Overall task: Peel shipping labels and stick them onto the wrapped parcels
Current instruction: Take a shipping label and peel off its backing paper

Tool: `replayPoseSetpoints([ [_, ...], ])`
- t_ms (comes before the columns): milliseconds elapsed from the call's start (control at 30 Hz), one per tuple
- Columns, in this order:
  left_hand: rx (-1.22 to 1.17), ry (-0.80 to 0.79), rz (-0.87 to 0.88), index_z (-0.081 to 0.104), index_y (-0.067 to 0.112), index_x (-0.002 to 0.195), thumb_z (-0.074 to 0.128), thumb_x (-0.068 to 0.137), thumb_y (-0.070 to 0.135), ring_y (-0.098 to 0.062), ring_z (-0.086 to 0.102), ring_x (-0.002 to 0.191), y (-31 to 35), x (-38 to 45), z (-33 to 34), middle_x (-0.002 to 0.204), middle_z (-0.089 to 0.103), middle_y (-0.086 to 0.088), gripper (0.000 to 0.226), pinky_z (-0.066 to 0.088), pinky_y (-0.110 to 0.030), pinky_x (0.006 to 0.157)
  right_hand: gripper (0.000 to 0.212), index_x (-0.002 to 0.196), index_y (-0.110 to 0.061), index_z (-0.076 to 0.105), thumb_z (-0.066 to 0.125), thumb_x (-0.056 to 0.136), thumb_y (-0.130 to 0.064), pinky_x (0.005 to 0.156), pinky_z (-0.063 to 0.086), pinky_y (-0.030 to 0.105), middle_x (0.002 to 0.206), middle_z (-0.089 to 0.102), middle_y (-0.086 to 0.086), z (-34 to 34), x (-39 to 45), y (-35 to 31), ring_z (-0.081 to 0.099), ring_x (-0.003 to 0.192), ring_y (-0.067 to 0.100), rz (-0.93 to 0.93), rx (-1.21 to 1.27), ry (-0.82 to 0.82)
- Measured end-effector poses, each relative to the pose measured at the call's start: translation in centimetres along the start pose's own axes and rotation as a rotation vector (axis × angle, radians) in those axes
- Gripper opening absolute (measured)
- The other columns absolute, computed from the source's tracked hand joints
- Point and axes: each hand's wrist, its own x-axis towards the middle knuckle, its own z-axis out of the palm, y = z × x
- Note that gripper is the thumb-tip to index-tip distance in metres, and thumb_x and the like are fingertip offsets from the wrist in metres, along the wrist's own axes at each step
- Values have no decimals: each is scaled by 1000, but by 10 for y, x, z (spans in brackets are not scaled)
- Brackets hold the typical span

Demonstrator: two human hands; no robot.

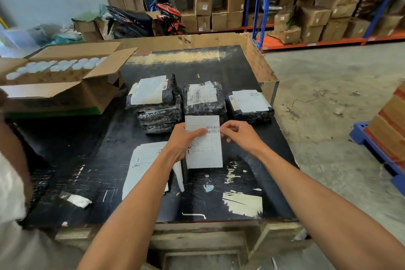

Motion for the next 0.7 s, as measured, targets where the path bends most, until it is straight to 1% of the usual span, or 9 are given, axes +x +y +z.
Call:
replayPoseSetpoints([
  [200,8,-8,3,72,3,107,79,83,4,-28,76,93,1,-1,0,101,78,-11,25,62,-39,80,13,97,-17,76,66,97,-26,77,52,25,85,78,-3,1,2,2,62,67,5,6,18,-15],
  [300,9,-18,5,72,2,108,79,83,4,-28,76,93,2,0,-1,102,78,-11,26,62,-38,80,15,95,-15,75,64,98,-25,78,53,28,82,76,-5,1,2,1,61,67,6,2,40,-37],
  [400,2,-26,3,72,2,109,79,83,4,-27,76,93,3,0,-1,101,78,-10,27,61,-34,75,15,90,-15,73,63,99,-22,77,50,32,77,73,-8,1,3,0,58,66,7,-11,78,-64],
  [467,-10,-34,-7,72,2,110,79,83,4,-27,76,93,5,0,-2,102,78,-10,28,61,-33,74,17,87,-18,71,61,100,-21,75,47,29,76,71,-10,1,2,-2,57,66,6,-13,96,-85],
  [567,-52,-68,-24,71,-1,113,78,84,4,-30,74,98,7,0,-3,108,77,-14,31,60,-40,83,22,81,-19,67,58,101,-16,66,42,17,72,67,-13,1,0,-8,55,65,3,-10,136,-118],
  [600,-73,-79,-34,70,-1,114,78,84,4,-31,74,99,7,-1,-3,109,76,-15,31,60,-42,84,24,80,-19,66,57,101,-14,63,40,16,71,66,-13,1,0,-10,53,64,2,-6,163,-131],
  [700,-142,-102,-52,69,0,115,76,84,3,-31,73,97,8,-2,-2,111,75,-17,32,59,-42,82,28,78,-18,63,53,102,-9,58,34,18,68,61,-13,2,-1,-15,49,62,2,16,285,-167],
])
